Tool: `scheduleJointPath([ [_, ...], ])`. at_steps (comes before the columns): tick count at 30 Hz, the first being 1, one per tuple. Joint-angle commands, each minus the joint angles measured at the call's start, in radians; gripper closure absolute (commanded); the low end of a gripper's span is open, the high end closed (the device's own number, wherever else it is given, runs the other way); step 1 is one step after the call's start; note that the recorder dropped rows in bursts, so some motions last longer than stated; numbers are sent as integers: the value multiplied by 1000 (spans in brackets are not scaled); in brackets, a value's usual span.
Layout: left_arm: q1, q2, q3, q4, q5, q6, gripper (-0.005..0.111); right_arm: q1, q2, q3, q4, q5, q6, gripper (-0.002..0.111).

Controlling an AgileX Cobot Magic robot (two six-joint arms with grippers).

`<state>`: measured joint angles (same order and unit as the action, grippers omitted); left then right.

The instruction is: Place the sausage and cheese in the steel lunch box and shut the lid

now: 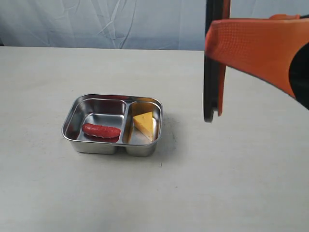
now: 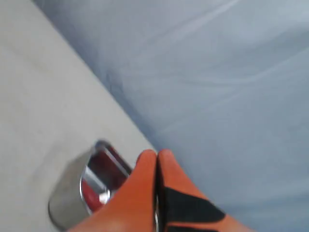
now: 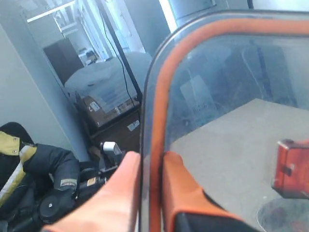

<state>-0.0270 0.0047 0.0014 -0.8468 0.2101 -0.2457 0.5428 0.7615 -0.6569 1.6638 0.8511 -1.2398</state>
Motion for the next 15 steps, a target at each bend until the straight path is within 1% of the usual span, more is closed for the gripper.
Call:
scheduleJointPath([
  [1,-5,-5,-1,-351,173,322,107,-5,38,64,81,13,-97,109],
  [2,-5,-5,-1,-462,185,428,107,-5,46,67,81,18,-97,109],
  [3,-5,-5,-1,-758,228,720,107,-5,59,75,81,28,-99,109],
  [4,-5,-5,-1,-898,281,925,107,-5,66,75,81,27,-103,109],
  [6,-5,-5,-14,-898,359,1052,107,-5,82,75,81,21,-118,109],
  [7,-5,-5,-25,-898,377,1094,107,-5,93,75,81,10,-118,109],
  [10,-5,-5,-57,-898,409,1319,107,-5,128,75,81,9,-118,109],
  [11,-5,-5,-69,-898,420,1372,107,-5,140,75,81,9,-118,109],
  [13,-5,-5,-91,-898,419,1393,107,-5,157,71,81,9,-118,109],
  [15,-5,-5,-125,-898,384,1413,107,-5,169,72,81,9,-118,109],
])
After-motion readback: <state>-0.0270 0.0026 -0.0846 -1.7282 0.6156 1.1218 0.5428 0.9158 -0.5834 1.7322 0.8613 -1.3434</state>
